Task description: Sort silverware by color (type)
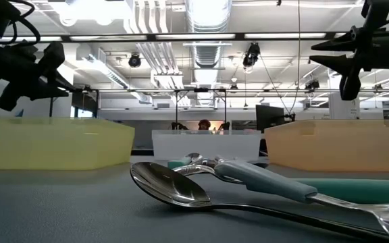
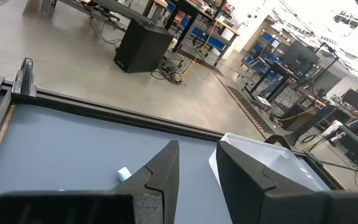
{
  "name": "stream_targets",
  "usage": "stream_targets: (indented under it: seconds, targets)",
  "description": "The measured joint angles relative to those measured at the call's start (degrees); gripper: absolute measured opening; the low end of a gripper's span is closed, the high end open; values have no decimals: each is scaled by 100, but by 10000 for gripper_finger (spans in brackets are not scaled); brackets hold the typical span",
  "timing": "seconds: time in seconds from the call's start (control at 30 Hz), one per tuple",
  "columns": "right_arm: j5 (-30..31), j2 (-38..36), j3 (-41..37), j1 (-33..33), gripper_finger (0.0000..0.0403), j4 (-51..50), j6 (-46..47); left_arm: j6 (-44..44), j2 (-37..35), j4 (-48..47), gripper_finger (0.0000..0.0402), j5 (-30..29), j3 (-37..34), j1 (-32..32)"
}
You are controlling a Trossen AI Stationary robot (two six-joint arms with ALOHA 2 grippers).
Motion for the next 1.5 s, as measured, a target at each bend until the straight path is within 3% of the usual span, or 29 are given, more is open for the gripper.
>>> stream_targets:
  seconds: [1.5]
  targets:
    - [18,0,0,0,82,26,-255,0,1,-1,89,0,0,1]
